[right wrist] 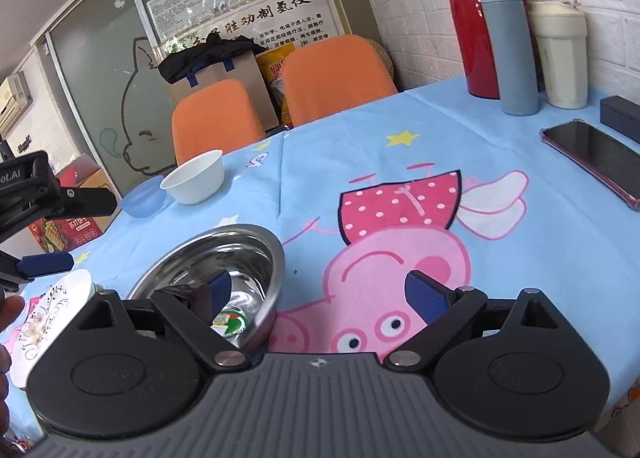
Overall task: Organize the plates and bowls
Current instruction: 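Lower the steel bowl onto the plate stack and open the left tool, then reach the left tool to the white ceramic bowl and grasp its rim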
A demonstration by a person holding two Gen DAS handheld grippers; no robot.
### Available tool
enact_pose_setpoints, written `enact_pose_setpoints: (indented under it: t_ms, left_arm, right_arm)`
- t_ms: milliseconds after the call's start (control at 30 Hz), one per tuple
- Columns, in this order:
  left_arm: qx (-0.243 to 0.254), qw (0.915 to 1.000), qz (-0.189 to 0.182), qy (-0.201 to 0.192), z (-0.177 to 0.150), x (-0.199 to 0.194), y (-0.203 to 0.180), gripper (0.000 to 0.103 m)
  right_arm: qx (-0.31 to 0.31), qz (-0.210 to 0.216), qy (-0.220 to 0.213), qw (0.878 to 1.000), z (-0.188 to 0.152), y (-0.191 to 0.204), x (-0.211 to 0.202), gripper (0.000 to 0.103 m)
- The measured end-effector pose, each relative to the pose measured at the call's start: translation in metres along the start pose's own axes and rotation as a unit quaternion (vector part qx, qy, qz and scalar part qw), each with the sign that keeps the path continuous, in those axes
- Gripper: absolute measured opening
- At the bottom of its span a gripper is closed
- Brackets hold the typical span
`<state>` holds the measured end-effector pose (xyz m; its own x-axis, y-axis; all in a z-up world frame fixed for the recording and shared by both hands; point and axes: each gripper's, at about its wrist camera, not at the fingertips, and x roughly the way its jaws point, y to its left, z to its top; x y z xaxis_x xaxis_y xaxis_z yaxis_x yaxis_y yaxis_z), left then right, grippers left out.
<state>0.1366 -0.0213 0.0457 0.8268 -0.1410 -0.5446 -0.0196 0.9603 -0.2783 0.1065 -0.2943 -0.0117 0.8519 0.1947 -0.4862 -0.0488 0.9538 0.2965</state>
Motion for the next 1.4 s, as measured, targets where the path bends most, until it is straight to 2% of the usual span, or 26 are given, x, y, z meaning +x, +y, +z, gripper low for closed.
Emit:
enact_pose_setpoints:
  t_ms: [267,633,767,900,1000,1100,1233,1267,1400]
  left_arm:
    - [-0.009,0.9998,0.014,-0.01,0.021,0.0,0.024,0.101]
    - [0.028,0.9986,0.043,-0.014,0.065,0.021,0.05,0.101]
    - [0.013,0.9992,0.037,0.006,0.087,0.041,0.066,0.101]
    - [-0.034,0.9988,0.0,0.035,0.11,0.07,0.084,0.101]
    - [-0.084,0.994,-0.024,0.067,0.123,0.098,0.09,0.101]
    - [-0.137,0.9837,-0.034,0.112,0.128,0.134,0.092,0.099]
    - [-0.197,0.9683,-0.02,0.152,0.129,0.177,0.097,0.093]
    - [-0.207,0.9653,-0.014,0.159,0.129,0.185,0.096,0.088]
    - [-0.235,0.9573,0.009,0.168,0.13,0.21,0.096,0.081]
  right_arm:
    - [-0.033,0.015,0.008,0.999,0.024,0.026,0.017,0.103]
    - [-0.114,0.058,0.027,0.991,0.078,0.075,0.058,0.103]
    - [-0.156,0.062,0.032,0.985,0.102,0.093,0.077,0.103]
    - [-0.176,0.075,0.045,0.98,0.123,0.105,0.104,0.103]
    - [-0.188,0.084,0.075,0.976,0.134,0.111,0.137,0.103]
    - [-0.196,0.079,0.112,0.971,0.139,0.117,0.177,0.103]
    - [-0.21,0.071,0.143,0.965,0.137,0.125,0.22,0.103]
    - [-0.211,0.072,0.148,0.963,0.137,0.126,0.23,0.103]
    - [-0.211,0.07,0.159,0.962,0.138,0.129,0.259,0.103]
